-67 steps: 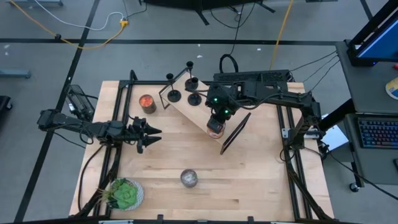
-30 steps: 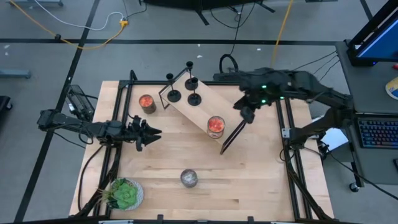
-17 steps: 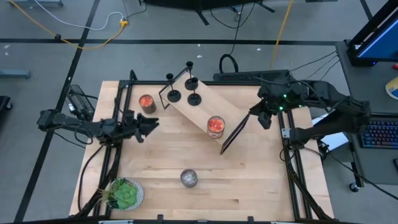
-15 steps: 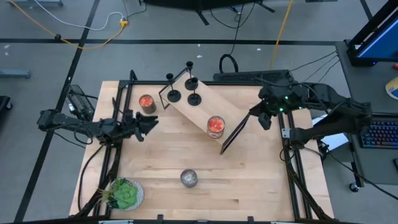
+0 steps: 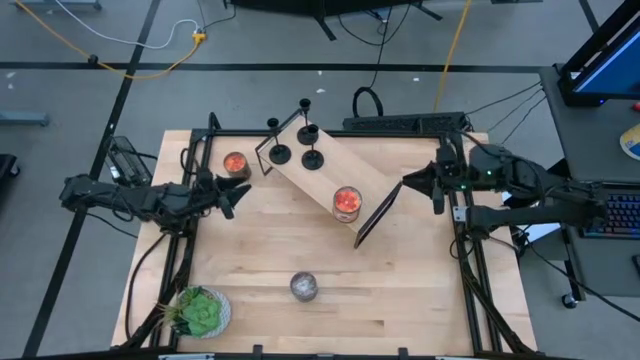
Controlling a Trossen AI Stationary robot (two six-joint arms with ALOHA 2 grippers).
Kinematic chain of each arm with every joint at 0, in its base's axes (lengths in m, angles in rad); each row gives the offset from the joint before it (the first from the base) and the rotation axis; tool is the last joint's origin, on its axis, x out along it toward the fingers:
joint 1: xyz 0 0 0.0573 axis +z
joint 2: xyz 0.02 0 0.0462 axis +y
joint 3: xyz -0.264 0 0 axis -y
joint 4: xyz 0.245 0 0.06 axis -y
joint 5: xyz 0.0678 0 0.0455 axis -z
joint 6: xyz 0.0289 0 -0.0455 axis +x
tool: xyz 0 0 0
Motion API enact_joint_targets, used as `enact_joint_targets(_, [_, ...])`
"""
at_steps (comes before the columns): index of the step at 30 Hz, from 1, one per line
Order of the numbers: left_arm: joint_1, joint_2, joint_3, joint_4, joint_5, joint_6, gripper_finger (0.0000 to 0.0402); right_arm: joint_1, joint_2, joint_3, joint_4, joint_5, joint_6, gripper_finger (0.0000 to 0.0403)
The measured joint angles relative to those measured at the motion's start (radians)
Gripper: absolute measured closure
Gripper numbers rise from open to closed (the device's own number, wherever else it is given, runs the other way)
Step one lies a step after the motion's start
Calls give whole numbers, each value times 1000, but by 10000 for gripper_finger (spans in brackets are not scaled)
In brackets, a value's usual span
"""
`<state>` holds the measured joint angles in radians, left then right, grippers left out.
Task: Pick & Place candle stick holders
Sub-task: Align the orange scented candle with the other orange scented candle on the shelf
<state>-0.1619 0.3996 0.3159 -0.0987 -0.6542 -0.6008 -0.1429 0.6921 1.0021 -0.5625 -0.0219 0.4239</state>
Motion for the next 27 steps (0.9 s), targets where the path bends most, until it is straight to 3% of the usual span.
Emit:
enact_joint_targets(5, [0,4,109,-233,-61,-68,192,0,-107,-117,151,0,9,344])
enact_joint_targets(16, [81,189,254,-428,-94,-174,193,0,-243,-308,387,-2,10,344])
enact_joint_targets(27, [334,432,444,-859,104,-548,193,0,-245,-354,440,-4,66,344])
